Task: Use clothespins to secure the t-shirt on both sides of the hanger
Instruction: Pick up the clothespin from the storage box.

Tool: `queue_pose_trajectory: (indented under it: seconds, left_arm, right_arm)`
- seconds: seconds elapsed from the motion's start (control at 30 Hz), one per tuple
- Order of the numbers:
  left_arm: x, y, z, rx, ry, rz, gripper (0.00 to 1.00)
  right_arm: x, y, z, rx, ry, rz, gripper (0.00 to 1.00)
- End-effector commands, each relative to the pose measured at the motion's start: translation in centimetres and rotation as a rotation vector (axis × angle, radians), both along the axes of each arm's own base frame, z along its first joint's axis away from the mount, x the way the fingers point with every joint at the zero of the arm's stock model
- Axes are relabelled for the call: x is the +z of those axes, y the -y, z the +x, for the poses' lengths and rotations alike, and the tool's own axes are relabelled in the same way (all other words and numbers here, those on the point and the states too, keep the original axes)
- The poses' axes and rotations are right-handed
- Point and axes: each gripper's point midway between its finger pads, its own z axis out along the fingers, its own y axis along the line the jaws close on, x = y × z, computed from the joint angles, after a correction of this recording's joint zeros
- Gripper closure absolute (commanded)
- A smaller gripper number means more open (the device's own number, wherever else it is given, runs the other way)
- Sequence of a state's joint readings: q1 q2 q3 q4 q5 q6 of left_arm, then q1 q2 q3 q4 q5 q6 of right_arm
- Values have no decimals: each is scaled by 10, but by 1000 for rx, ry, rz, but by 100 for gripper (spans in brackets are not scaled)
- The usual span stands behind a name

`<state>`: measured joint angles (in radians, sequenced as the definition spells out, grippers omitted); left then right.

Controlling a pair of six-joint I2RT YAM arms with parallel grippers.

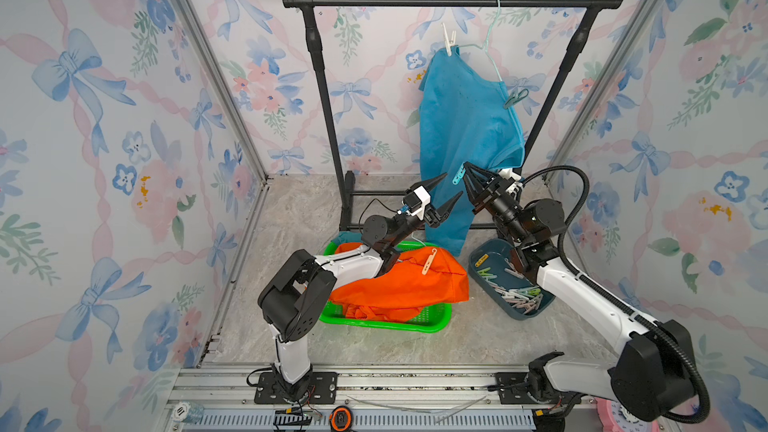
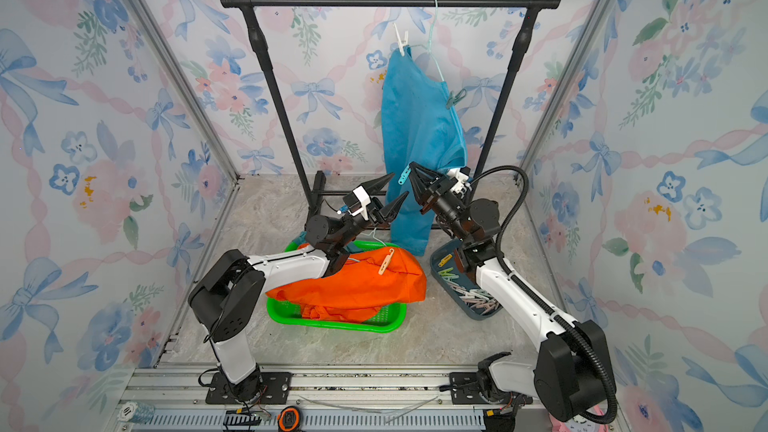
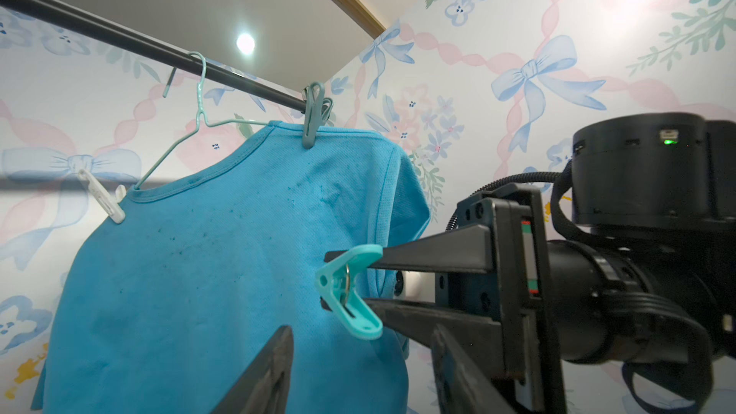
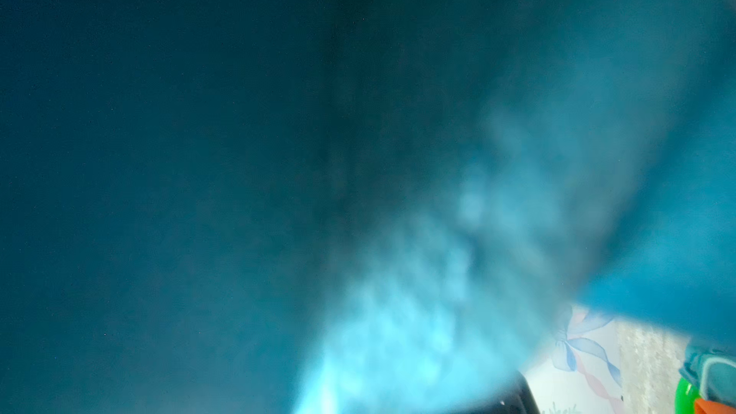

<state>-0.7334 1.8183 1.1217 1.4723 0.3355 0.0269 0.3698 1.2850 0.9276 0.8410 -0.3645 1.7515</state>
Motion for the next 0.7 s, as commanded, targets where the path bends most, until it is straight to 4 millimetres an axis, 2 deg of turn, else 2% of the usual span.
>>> queue_pose_trajectory:
  seconds: [0.0,0.13,0.27,0.43,0.67]
  left_arm:
    - [15,1,-8,-15,45,-28,42]
    - [20,4,-6,-22,44,-52,47]
    - [25,2,-4,-7,46,-85,58]
    - [27,5,-3,-14,48,-84,59]
    - [17,13,4,10,33,-58,59]
  right_arm:
    - [18,-6,-7,29,49,-2,82]
    - [18,-9,-9,41,47,1,82]
    - [16,-12,-10,51,43,-1,82]
    - [16,-14,-11,61,44,13,82]
    - [15,-19,-14,74,46,8,82]
